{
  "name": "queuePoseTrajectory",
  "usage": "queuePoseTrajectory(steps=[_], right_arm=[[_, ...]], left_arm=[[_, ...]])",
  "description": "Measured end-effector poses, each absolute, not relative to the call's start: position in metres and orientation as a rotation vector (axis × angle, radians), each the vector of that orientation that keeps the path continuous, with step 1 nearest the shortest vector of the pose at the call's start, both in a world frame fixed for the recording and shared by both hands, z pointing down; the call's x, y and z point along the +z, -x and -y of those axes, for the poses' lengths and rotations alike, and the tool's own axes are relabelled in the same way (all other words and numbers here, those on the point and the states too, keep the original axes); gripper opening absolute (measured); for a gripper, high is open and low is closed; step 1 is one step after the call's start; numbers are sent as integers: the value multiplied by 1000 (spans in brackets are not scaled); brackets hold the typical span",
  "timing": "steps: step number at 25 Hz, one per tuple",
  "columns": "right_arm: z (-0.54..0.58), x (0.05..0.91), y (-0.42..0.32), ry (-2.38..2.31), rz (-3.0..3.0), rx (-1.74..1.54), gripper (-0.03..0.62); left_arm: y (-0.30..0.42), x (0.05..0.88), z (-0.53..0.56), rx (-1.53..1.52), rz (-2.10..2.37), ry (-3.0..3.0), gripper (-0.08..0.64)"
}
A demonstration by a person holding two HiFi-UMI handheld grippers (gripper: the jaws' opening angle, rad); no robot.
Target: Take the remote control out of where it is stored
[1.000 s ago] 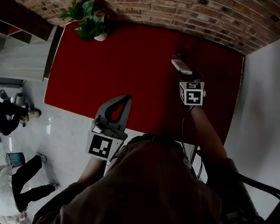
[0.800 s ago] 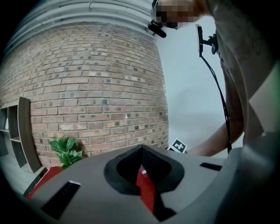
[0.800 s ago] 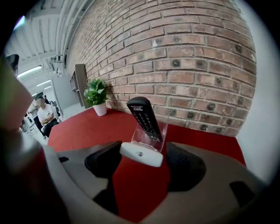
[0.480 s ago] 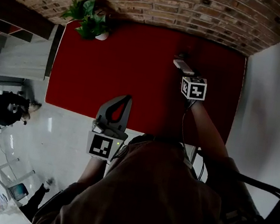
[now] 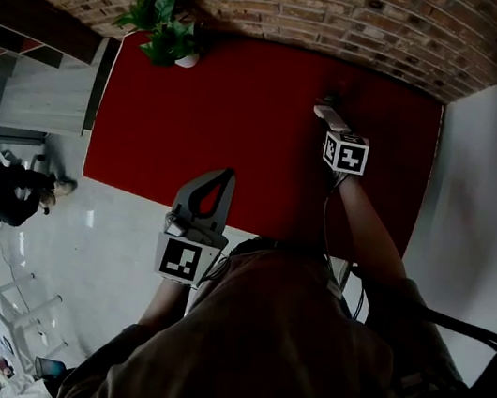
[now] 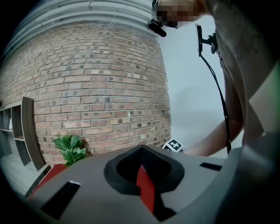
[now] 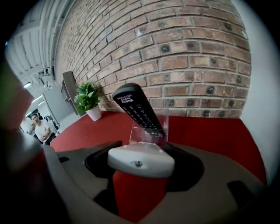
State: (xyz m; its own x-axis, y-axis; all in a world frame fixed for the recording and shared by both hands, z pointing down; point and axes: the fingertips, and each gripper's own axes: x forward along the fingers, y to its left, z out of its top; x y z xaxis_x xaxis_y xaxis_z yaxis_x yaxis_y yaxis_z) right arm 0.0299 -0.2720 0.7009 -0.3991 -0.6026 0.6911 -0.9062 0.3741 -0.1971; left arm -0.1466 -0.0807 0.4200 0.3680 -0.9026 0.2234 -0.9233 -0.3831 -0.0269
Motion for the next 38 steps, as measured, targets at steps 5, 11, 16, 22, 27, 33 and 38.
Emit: queuePoseTrajectory(steps=[5,11,16,22,27,33,38], right_arm=[[272,700,-31,-1296,2120,768,299],[272,701,-34,-1266,2122,766,298],[273,688,-30,-1246,2184,700,298],[267,657,-36,-1247,2239,665,296],[256,624,-43,-1275,2304,653,296],[235,569,-55,-1292,2403,527,296],[215,513,-71,-1342,2486,393,296]], left_arm=[[147,420,79,304,1686,-2511,11],[144,420,78,303,1683,-2521,11],[145,420,78,302,1681,-2531,11],[138,417,82,293,1656,-2562,11],[134,414,85,279,1637,-2600,11],[125,407,88,259,1610,-2654,11],[113,401,91,257,1570,-2728,11]])
